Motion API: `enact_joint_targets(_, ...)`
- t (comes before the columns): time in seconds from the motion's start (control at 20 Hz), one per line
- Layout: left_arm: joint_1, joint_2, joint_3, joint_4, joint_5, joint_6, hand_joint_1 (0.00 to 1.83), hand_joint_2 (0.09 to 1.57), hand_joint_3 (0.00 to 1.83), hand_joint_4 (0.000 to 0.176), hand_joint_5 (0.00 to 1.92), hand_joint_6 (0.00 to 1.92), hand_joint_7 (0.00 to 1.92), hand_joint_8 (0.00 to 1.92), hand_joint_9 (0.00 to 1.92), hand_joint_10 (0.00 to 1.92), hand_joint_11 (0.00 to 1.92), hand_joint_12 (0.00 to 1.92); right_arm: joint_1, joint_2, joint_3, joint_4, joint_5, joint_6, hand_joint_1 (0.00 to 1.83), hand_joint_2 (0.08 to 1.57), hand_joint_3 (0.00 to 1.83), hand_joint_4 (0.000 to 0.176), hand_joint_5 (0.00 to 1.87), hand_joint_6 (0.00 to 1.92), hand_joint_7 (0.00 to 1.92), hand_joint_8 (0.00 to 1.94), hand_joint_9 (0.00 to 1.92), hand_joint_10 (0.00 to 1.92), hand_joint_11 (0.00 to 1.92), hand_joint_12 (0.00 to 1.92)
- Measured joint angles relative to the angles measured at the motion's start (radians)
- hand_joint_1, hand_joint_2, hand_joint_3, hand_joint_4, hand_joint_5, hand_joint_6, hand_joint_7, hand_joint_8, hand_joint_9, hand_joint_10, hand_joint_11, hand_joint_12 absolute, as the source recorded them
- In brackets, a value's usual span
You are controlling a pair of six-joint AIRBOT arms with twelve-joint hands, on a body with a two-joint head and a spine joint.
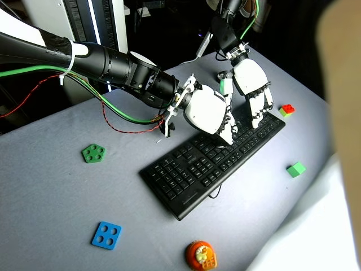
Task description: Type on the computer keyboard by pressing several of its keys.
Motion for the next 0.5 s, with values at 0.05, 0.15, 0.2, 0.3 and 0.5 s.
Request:
enact_joint_targets(0.05,-0.001,0.000,0.001,0.001,0.000,0.000,0.16,1.33,0.00,0.046,0.26,0.01,0.41,0.00,0.57,0.00,0.24,1.15,0.000,0.000,0.000,0.000,0.000,0.000,0.00,1.21,0.00,0.000,0.57,0.02,0.71,0.00,0.59,0.62,0.32,1.58)
enact_joint_targets(0.15,-0.001,0.000,0.002,0.001,0.002,0.000,0.17,1.33,0.00,0.028,0.34,0.03,0.45,0.01,0.56,0.00,0.17,1.13,0.000,0.000,0.000,0.005,0.004,0.000,0.00,1.21,0.00,0.000,0.59,0.03,0.70,0.00,0.55,0.61,0.24,1.57)
enact_joint_targets(0.2,-0.001,0.000,0.003,0.002,0.004,0.000,0.17,1.33,0.00,0.028,0.34,0.03,0.45,0.01,0.56,0.00,0.17,1.13,0.000,0.000,0.000,0.008,0.004,0.000,0.00,1.21,0.00,0.000,0.59,0.03,0.70,0.00,0.55,0.61,0.24,1.57)
enact_joint_targets(0.3,-0.003,0.002,0.004,0.001,0.010,0.001,0.15,1.33,0.00,0.034,0.36,0.01,0.44,0.00,0.51,0.00,0.09,1.16,0.000,0.000,0.000,0.008,0.003,0.000,0.00,1.20,0.00,0.000,0.57,0.02,0.69,0.00,0.57,0.62,0.25,1.57)
enact_joint_targets(0.5,-0.013,0.012,0.004,-0.006,0.028,0.010,0.15,1.32,0.00,0.032,0.37,0.01,0.46,0.00,0.52,0.00,0.06,1.15,0.000,0.000,0.000,0.007,0.003,0.000,0.00,1.20,0.00,0.000,0.59,0.02,0.70,0.01,0.57,0.62,0.24,1.56)
